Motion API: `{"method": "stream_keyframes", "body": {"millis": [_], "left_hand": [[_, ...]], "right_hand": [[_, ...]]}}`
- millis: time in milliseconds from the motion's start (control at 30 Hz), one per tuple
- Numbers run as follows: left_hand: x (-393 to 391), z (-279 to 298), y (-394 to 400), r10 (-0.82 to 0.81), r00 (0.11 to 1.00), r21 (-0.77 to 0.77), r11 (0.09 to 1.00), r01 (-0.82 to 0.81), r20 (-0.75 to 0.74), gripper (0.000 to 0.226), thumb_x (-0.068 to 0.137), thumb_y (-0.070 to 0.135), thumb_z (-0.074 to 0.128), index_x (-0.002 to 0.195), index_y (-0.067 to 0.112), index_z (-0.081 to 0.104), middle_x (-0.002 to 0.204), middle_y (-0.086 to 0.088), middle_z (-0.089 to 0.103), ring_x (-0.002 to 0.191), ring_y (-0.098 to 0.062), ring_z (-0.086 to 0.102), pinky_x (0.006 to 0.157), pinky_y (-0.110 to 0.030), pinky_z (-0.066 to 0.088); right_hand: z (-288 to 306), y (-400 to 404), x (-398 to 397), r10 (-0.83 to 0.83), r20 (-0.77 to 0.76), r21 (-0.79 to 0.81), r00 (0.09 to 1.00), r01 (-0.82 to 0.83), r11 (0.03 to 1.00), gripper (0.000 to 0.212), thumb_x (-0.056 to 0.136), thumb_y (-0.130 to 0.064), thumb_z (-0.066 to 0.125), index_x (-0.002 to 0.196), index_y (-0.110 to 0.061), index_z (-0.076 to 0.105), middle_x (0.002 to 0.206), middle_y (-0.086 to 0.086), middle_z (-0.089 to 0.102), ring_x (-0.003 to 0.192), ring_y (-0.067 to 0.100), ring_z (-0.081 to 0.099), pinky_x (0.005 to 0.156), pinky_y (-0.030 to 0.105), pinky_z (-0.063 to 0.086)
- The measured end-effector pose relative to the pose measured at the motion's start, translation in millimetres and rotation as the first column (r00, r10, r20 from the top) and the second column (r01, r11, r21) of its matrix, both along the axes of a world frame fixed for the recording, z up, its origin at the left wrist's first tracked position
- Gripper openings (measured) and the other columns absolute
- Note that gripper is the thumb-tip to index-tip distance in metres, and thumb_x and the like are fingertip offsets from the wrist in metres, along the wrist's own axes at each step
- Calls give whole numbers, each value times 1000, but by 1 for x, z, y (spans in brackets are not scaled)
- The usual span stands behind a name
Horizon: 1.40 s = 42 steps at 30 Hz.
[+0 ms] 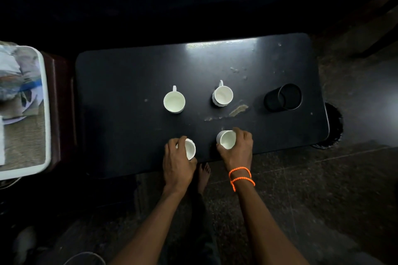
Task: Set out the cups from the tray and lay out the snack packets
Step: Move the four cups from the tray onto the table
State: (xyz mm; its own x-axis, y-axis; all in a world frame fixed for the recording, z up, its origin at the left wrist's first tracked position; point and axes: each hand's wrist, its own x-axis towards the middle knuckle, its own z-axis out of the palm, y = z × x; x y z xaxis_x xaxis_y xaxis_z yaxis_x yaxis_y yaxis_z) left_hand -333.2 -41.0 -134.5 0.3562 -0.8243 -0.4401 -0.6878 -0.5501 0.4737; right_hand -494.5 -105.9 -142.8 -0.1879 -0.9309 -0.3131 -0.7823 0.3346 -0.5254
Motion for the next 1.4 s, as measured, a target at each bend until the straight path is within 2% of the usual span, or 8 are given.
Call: {"method": "stream_keyframes", "body": {"millis": [133, 600, 733, 833, 1000, 1100, 1200, 1400], "left_hand": [[2, -1, -8, 30, 999, -28, 999, -31, -11, 66, 64, 17, 85, 126, 21, 61, 115, -4, 54, 111, -28, 54, 80, -43, 54], [-8, -6, -12, -42, 998, -45, 998, 43, 36, 68, 66, 24, 84, 130, 20, 59, 118, -4, 54, 112, -28, 54, 81, -42, 54], [-4, -3, -15, -48, 997, -75, 996, 52, 57, 81, 68, 50, 84, 138, 18, 56, 128, -4, 56, 119, -27, 54, 92, -43, 51], [7, 1, -32, 94, 994, -197, 977, -80, 59, 81, 79, 65, 69, 141, 15, 53, 134, -5, 55, 123, -26, 52, 99, -43, 48], [41, 5, -92, 237, 965, -302, 934, -192, 117, 88, 78, 57, 74, 148, 13, 42, 138, -10, 50, 126, -30, 46, 104, -45, 44], [57, 4, -127, 139, 982, -194, 974, -113, 126, 98, 71, 52, 84, 150, 15, 40, 141, -11, 48, 128, -33, 47, 108, -46, 45], [63, 2, -142, 0, 994, -82, 997, 9, 107, 87, 69, 40, 86, 143, 17, 47, 137, -11, 51, 126, -33, 50, 100, -46, 49], [62, 0, -140, 2, 994, -101, 995, 9, 112, 70, 74, 30, 81, 138, 15, 56, 129, -11, 59, 122, -33, 54, 94, -46, 51]], "right_hand": [[0, 8, -6, -22, 5, -8, 1000, 22, 1000, 71, 61, -21, 87, 127, -13, 61, 121, 10, 53, 111, 30, 53, 95, 38, 51], [-1, 6, -13, 32, 4, 46, 999, -32, 998, 82, 59, -30, 93, 132, -18, 57, 128, 8, 51, 119, 29, 51, 97, 40, 52], [4, -1, -12, -1, -27, 5, 1000, 1, 1000, 83, 58, -52, 91, 126, -14, 62, 126, 10, 58, 118, 29, 54, 99, 40, 50], [12, -18, -4, -60, 3, -113, 998, 60, 992, 76, 66, -57, 84, 124, -13, 61, 121, 10, 59, 115, 28, 55, 96, 40, 50], [17, -79, 20, 28, 14, -187, 1000, -25, 982, 62, 70, -39, 85, 118, -7, 63, 116, 16, 60, 111, 37, 56, 96, 45, 49], [15, -118, 36, 80, -22, -143, 997, -82, 986, 69, 68, -41, 84, 123, -10, 59, 120, 14, 58, 115, 35, 53, 96, 44, 49], [9, -142, 45, 114, -55, -35, 992, -116, 993, 76, 66, -41, 84, 131, -14, 54, 128, 14, 54, 121, 35, 52, 97, 41, 48], [0, -144, 45, 124, -53, -7, 991, -125, 992, 56, 76, -31, 78, 124, -9, 61, 120, 17, 59, 113, 36, 58, 91, 38, 49]]}}
